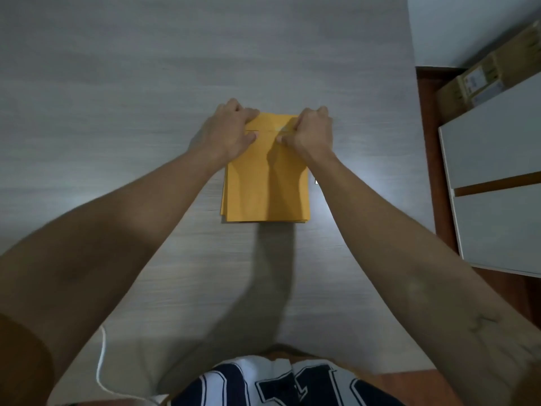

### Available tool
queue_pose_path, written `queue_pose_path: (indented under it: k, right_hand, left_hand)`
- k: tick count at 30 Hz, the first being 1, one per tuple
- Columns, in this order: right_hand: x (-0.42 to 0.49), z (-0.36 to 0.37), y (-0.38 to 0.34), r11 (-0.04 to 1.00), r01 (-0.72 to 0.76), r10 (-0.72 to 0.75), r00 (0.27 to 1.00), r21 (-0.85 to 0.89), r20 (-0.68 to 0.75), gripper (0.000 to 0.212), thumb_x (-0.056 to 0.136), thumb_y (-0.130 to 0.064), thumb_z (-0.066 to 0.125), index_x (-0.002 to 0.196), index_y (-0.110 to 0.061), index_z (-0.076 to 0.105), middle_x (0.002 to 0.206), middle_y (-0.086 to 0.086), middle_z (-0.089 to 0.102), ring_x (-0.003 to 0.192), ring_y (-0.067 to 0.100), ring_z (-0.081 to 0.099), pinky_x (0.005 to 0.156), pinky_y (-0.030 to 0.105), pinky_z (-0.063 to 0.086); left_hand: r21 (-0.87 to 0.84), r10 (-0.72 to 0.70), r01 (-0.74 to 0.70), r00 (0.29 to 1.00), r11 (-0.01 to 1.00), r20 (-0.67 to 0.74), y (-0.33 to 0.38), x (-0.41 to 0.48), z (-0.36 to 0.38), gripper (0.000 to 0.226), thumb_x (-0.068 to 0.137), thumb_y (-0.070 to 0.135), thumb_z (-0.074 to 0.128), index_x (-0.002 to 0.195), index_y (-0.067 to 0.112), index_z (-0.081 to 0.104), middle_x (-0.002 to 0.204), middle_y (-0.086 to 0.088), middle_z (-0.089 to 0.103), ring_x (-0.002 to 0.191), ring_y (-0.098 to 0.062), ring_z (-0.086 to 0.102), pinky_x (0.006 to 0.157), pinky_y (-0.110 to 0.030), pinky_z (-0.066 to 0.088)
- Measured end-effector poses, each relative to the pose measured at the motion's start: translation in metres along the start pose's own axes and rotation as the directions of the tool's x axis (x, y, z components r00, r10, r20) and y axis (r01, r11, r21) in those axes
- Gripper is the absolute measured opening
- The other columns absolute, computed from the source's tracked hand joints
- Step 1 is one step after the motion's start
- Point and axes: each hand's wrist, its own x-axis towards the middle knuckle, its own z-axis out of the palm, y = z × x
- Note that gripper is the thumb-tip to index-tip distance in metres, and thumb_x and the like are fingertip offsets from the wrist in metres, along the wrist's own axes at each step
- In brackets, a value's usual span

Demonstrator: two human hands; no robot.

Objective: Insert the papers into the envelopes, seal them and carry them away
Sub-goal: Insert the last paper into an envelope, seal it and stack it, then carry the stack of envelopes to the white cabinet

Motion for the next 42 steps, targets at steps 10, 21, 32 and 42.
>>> queue_pose_path:
  k: [10,21,32,42]
  right_hand:
    - [0.000,-0.004,-0.002,0.972,-0.150,0.138,0.987,0.182,0.076,0.092,0.057,-0.034,0.093,0.126,-0.005,0.039,0.131,0.015,0.042,0.122,0.034,0.047,0.099,0.041,0.046]
    - [-0.035,-0.007,0.001,0.835,-0.056,-0.010,0.993,0.547,0.118,0.077,0.046,-0.047,0.095,0.105,-0.021,0.052,0.112,-0.001,0.063,0.104,0.016,0.061,0.086,0.035,0.055]
    - [-0.124,-0.052,-0.009,0.416,0.082,-0.194,0.981,0.906,0.001,0.028,0.083,-0.015,0.078,0.107,-0.015,0.063,0.110,0.009,0.071,0.102,0.024,0.069,0.086,0.038,0.058]
    - [-0.170,-0.062,0.004,0.441,0.327,-0.302,0.931,0.836,-0.205,0.023,0.086,-0.008,0.073,0.093,-0.020,0.055,0.091,-0.004,0.056,0.084,0.010,0.055,0.075,0.024,0.048]
  left_hand:
    - [0.228,-0.158,0.122,0.977,0.966,0.145,0.005,0.030,-0.020,0.079,0.064,0.055,0.085,0.124,0.014,0.053,0.125,-0.014,0.053,0.123,-0.035,0.042,0.098,-0.046,0.040]
    - [-0.189,-0.141,0.202,0.945,0.961,0.295,-0.020,-0.020,-0.044,0.047,0.066,0.036,0.090,0.094,0.009,0.063,0.102,-0.010,0.063,0.106,-0.029,0.059,0.077,-0.036,0.044]
    - [-0.926,-0.172,0.049,0.985,0.374,-0.018,0.014,-0.113,-0.075,0.033,0.072,0.016,0.084,0.099,0.015,0.066,0.092,0.005,0.071,0.081,-0.005,0.069,0.072,-0.023,0.054]
    - [-0.875,0.091,-0.217,0.976,0.432,-0.198,0.027,-0.145,-0.078,0.017,0.083,0.011,0.075,0.088,0.022,0.064,0.083,0.016,0.066,0.080,-0.001,0.059,0.072,-0.018,0.047]
